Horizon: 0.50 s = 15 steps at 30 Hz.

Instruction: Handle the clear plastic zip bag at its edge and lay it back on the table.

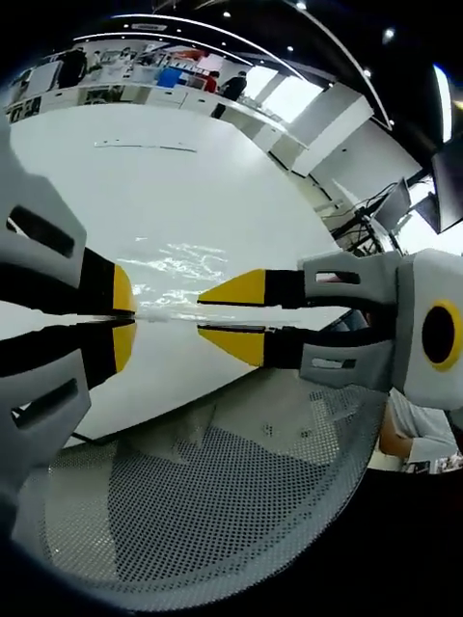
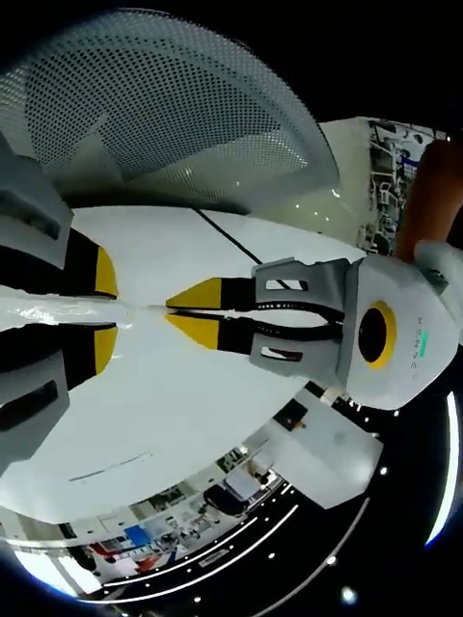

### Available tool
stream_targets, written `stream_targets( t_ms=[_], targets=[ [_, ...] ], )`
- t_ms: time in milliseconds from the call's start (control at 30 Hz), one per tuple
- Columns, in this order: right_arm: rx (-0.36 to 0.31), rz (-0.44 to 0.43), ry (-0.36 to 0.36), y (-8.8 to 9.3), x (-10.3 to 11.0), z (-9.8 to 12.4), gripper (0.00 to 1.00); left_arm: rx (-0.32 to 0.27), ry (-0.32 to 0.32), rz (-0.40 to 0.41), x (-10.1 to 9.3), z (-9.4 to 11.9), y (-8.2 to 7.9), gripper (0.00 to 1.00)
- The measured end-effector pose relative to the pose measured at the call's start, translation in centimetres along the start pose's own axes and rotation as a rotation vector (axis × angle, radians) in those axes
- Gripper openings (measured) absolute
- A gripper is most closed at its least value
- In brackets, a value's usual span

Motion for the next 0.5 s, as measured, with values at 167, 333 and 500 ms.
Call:
stream_targets(
  t_ms=[167,333,500],
  targets=[
    [-0.016,-0.006,-0.008,-0.9,0.2,-0.5,0.05,0.0,0.007,0.009,-0.1,-0.1,-0.1,0.0],
    [-0.026,0.0,-0.016,-1.3,0.4,-0.9,0.05,-0.005,0.009,0.021,-0.1,0.0,-0.3,0.0],
    [-0.033,-0.006,-0.02,-1.6,0.6,-1.1,0.04,-0.016,0.014,0.035,-0.1,0.0,-0.7,0.0]
  ],
)
Point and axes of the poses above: the point that each gripper's makers call its tool centre point, and the gripper's own axes: z roughly backward along the fingers, x roughly to its left, y roughly out of its underside, the point moved 3 cm from there along z, roughly backward along the fingers, and after that the axes turned 15 degrees about y, right-handed, at the moved point
